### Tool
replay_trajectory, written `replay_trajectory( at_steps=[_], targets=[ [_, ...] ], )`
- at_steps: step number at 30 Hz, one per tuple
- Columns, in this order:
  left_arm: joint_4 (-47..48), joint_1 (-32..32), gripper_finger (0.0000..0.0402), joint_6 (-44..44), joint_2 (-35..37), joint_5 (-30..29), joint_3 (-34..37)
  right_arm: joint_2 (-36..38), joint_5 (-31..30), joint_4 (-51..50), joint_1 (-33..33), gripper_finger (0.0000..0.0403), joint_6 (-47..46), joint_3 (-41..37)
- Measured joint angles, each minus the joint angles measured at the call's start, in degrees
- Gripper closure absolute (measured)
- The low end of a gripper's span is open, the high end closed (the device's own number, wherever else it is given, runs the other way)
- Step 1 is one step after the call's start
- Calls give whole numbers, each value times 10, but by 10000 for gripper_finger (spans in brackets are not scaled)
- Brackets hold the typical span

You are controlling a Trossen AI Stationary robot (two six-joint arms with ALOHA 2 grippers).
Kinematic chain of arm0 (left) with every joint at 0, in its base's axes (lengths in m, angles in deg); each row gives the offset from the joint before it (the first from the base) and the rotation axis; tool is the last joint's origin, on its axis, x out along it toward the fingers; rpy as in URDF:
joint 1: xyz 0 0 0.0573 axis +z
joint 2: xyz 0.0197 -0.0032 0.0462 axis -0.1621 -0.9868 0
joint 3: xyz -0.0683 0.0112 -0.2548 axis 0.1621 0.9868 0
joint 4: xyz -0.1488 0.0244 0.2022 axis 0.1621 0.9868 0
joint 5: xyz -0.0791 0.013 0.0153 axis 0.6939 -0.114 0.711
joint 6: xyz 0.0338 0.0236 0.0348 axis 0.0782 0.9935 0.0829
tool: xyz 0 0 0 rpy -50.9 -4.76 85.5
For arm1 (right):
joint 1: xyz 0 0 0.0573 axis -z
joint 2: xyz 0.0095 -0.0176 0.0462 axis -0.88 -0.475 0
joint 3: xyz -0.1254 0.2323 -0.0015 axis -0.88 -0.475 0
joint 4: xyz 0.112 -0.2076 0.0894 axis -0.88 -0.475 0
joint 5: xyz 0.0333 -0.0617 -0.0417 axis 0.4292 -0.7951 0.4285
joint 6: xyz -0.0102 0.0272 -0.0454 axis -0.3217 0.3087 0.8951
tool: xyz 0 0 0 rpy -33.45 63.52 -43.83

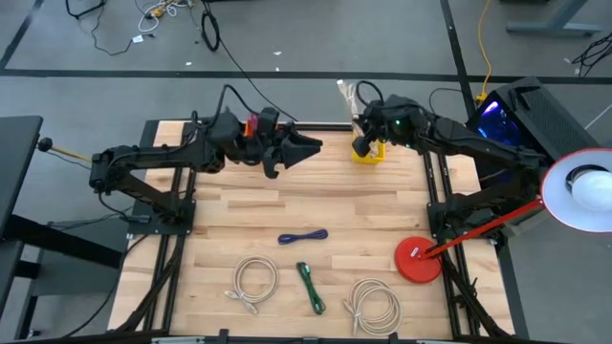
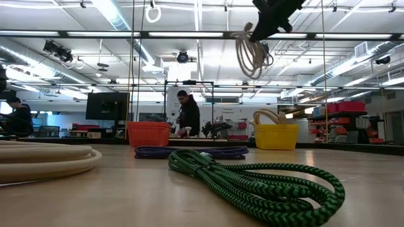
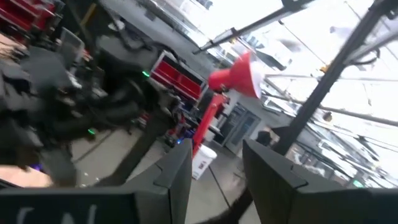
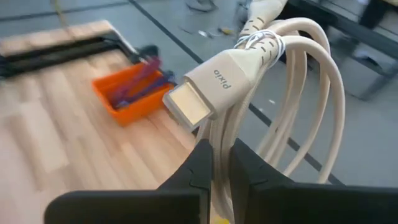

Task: Pick & Place USB Port
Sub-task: Put the brown HDMI cable into the yellow bin

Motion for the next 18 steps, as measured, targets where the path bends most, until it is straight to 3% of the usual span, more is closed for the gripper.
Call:
replay_trajectory(
  at_steps=[6, 18],
  targets=[
    [11, -7, 261, 1, 6, 9, -1, 13, 81, -5, 57, 383, 7, -10],
    [44, -7, 262, 16, 19, 1, -1, 66, 148, 31, 129, 383, -17, -143]
  ],
)
